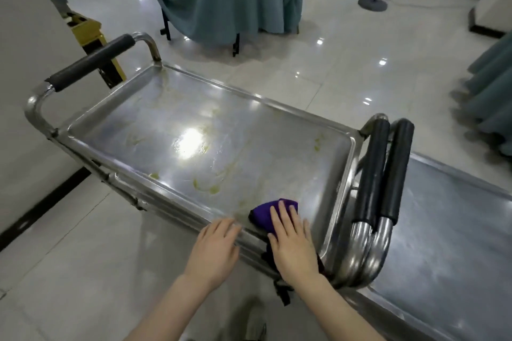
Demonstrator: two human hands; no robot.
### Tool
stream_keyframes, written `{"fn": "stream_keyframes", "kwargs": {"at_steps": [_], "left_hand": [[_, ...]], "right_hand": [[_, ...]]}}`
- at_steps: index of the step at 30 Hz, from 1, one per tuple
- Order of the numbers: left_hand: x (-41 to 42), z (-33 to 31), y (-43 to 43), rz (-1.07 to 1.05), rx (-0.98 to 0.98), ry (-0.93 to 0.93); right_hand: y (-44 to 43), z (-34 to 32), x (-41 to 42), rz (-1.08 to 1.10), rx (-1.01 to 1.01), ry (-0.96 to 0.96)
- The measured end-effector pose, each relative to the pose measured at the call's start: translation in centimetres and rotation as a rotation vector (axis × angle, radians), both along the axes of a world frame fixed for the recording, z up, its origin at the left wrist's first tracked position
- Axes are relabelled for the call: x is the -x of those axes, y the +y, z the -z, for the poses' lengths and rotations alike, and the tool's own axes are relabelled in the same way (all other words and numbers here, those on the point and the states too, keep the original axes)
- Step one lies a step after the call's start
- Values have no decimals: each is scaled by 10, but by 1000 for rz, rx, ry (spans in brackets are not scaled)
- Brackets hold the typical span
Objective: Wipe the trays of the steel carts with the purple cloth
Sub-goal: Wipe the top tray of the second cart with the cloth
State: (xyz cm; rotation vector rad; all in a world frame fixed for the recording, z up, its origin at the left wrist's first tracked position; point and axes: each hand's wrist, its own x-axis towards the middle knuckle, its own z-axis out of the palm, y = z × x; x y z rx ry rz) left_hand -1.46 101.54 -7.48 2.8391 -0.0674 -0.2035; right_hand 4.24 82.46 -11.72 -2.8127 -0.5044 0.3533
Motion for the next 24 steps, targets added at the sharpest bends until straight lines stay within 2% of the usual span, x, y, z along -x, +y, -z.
{"fn": "stream_keyframes", "kwargs": {"at_steps": [3,7,13,15,19,24], "left_hand": [[-13,15,17,87,-18,-54],[-30,30,46,265,-37,-129],[-46,42,84,498,16,-97],[-49,43,90,523,46,-82],[-61,38,95,528,118,-44],[-74,41,98,583,162,-90]], "right_hand": [[10,12,0,-18,-79,20],[9,15,1,29,-88,-32],[29,11,31,517,-191,6],[35,8,34,476,-204,75],[35,-2,16,218,-155,150],[31,12,-41,222,-144,163]]}}
